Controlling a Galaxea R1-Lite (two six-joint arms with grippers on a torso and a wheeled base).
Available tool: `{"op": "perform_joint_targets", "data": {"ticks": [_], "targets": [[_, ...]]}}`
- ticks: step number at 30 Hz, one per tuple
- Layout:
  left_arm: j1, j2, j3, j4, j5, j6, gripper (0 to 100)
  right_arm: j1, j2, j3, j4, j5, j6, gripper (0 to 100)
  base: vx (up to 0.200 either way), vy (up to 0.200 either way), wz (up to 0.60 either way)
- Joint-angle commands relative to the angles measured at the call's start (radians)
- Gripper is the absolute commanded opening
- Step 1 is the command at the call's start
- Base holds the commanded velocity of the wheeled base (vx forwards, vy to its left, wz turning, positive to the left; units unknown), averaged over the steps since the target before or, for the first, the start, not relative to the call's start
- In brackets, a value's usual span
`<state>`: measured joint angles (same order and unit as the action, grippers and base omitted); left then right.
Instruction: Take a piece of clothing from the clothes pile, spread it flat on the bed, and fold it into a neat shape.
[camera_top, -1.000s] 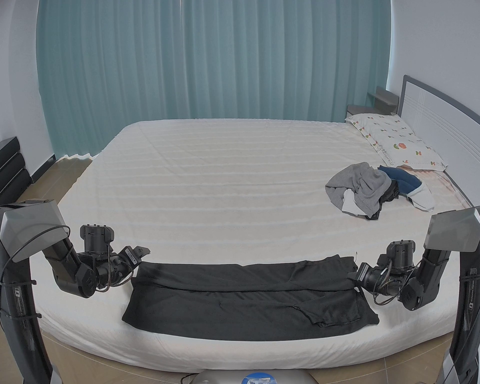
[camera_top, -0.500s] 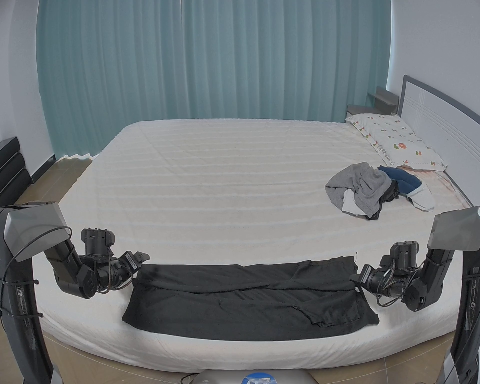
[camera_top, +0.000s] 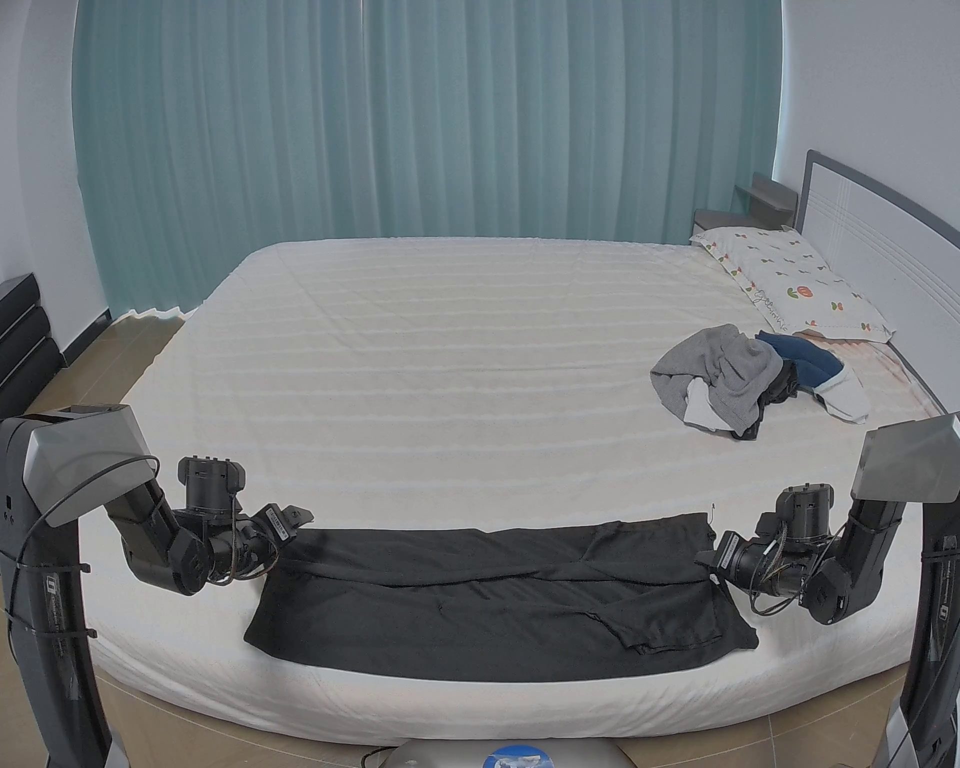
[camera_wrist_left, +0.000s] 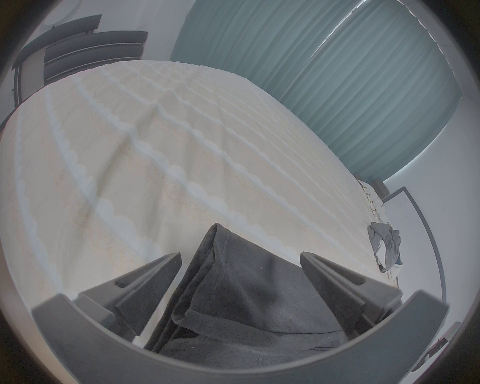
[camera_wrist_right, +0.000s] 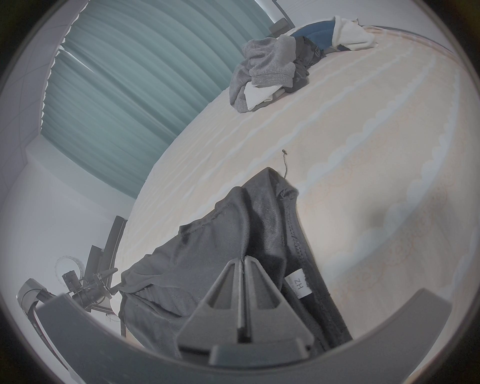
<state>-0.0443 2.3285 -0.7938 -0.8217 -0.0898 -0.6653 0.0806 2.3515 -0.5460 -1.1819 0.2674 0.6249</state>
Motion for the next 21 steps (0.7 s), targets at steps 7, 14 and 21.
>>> {"op": "perform_joint_targets", "data": {"ticks": [7, 14, 21], "targets": [[0.006, 0.0, -0.016, 0.021, 0.001, 0.001, 0, 0.002, -0.006, -0.008, -0.002, -0.004, 0.009, 0, 0.0, 0.0, 0.0], [0.012, -0.031, -0.027, 0.016, 0.008, -0.02, 0, -0.001, -0.028, -0.012, -0.064, -0.005, 0.045, 0, 0.0, 0.0, 0.0], [0.017, -0.054, -0.025, 0.019, 0.007, -0.043, 0, -0.009, -0.04, -0.012, -0.147, -0.008, 0.096, 0, 0.0, 0.0, 0.0]]}}
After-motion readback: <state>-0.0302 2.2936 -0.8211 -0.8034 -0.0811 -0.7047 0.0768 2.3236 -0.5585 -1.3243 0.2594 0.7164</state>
